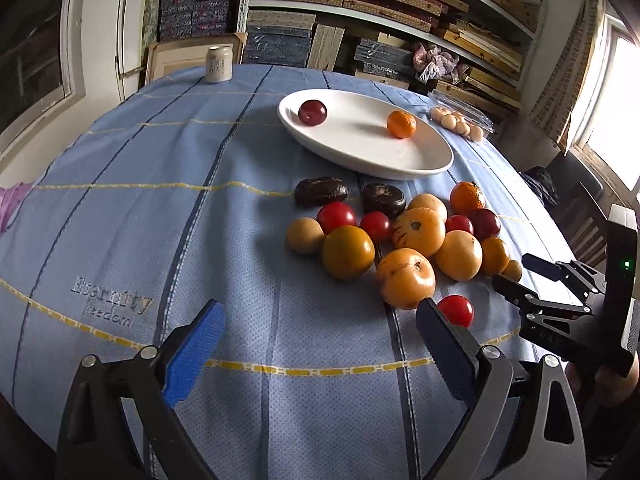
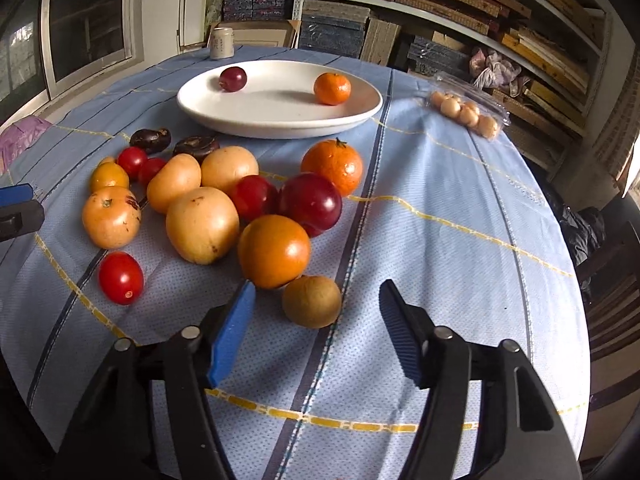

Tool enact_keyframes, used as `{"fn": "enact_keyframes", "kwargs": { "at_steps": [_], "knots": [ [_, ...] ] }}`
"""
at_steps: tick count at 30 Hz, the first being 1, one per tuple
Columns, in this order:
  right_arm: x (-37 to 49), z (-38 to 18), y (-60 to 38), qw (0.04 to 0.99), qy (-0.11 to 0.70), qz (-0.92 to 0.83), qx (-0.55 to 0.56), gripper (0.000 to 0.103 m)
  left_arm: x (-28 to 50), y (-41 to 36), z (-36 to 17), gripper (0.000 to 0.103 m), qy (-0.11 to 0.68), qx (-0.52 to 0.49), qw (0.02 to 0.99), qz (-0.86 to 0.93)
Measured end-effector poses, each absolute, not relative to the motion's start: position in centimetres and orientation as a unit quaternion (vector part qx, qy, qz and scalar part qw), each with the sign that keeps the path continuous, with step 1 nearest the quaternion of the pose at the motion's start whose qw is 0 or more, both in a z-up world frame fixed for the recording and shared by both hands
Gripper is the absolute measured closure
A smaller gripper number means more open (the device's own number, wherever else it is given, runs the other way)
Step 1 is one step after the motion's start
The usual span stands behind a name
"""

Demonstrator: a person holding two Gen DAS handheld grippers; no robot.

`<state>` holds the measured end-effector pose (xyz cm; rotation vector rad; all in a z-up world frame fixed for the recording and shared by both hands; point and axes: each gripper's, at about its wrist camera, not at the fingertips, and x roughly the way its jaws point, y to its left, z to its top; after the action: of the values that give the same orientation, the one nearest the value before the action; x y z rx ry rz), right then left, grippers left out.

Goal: Organize fruits
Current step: 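Grasp the cherry tomato with the left tool while the right tool grasps the small brown fruit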

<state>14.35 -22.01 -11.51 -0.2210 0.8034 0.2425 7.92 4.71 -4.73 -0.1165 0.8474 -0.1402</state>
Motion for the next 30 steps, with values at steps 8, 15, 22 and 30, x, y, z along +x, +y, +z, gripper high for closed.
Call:
{"fn": "enact_keyframes", "kwargs": {
  "at_steps": [8, 15, 22, 30],
  "knots": [
    [14.3, -11.6, -22.1, 0.905, 0.394, 0.130, -0.096, 0.074, 8.1, 4.3, -5.3, 0.006, 0.419, -0.056, 0.903, -0.075],
    [14.1, -11.3, -23.0, 0.909, 0.390, 0.129, -0.068, 0.074, 8.3, 4.1, -5.9, 0.006, 0.427, -0.057, 0.899, -0.078],
    [12.8, -10.7, -22.7, 0.918, 0.367, 0.127, -0.075, 0.075, 8.6, 3.1, -6.2, 0.006, 0.428, -0.045, 0.899, -0.081],
    [11.5, -11.4, -22.8, 0.917, 0.369, 0.140, -0.065, 0.074, 8.5, -0.1, -6.2, 0.006, 0.417, -0.008, 0.903, -0.098]
  ]
}}
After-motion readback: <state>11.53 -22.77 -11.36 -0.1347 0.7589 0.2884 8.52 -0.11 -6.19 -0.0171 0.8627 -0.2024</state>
